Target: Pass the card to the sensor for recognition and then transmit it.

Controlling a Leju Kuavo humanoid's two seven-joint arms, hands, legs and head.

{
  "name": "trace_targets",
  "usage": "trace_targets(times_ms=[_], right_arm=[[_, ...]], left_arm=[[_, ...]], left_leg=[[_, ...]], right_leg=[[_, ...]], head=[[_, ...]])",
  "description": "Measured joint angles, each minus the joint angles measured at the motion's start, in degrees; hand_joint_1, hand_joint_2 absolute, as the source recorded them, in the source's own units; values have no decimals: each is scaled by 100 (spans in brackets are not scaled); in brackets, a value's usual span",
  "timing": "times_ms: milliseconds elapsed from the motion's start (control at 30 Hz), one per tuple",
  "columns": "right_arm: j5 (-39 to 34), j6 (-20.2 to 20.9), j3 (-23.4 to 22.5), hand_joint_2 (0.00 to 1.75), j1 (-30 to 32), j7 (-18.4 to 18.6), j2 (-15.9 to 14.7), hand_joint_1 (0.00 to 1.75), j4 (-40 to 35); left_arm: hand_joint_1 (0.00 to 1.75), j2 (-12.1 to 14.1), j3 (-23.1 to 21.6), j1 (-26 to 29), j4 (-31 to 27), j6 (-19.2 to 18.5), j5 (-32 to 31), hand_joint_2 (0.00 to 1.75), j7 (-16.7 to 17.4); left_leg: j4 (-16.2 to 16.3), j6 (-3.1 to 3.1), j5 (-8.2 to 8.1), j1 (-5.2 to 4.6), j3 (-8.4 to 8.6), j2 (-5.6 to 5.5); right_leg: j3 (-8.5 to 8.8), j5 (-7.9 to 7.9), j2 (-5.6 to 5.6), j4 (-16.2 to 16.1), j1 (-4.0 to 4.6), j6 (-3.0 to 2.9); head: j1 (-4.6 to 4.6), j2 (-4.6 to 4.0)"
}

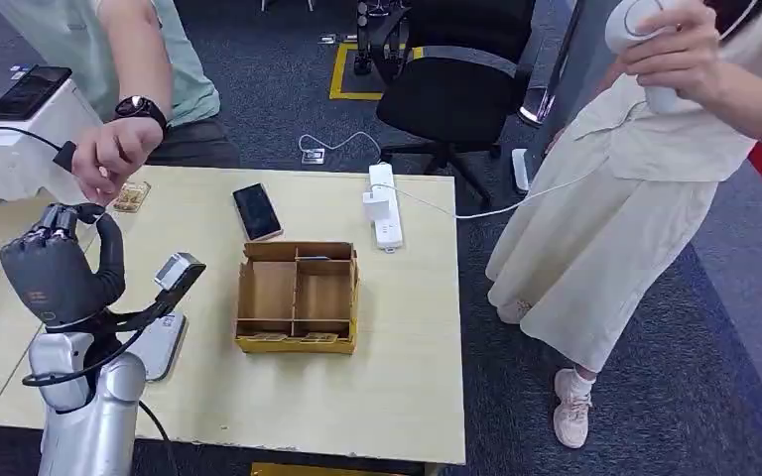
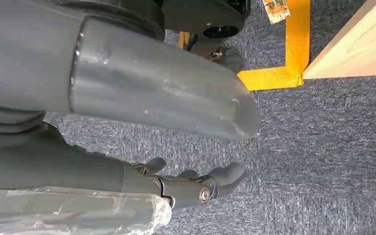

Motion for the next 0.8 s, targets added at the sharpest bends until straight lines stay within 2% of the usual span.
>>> trace_targets(times_ms=[133,267,533,633,733,800], right_arm=[[-2,-7,0,0,1,0,0,0,0],[-9,-9,0,0,3,2,-2,0,2],[-42,-7,0,0,5,0,-7,0,2],[-98,-7,0,0,5,0,-9,0,2],[-160,-9,-2,0,15,0,-9,0,0],[-195,-9,-2,0,17,2,-9,0,-7]], left_arm=[[175,-7,2,6,0,0,4,175,35],[175,-13,2,26,-46,0,7,175,-122],[175,-13,2,85,-136,2,20,175,-203],[175,41,-50,142,-136,0,644,175,163],[175,217,-304,171,-133,-20,1814,175,632],[175,315,-501,195,-133,-103,2644,175,726]], left_leg=[[0,0,0,0,0,0],[0,0,0,0,0,0],[0,0,0,0,0,0],[0,0,0,0,2,1],[0,0,0,1,1,-1],[0,0,0,1,1,-1]], right_leg=[[0,0,0,0,0,0],[0,0,0,0,0,0],[0,0,0,0,0,0],[-1,0,4,0,0,0],[-2,0,-1,0,1,0],[-1,0,-1,0,1,0]], head=[[0,0],[-2,-2],[0,-2],[-2,-2],[-2,-2],[-2,-2]])
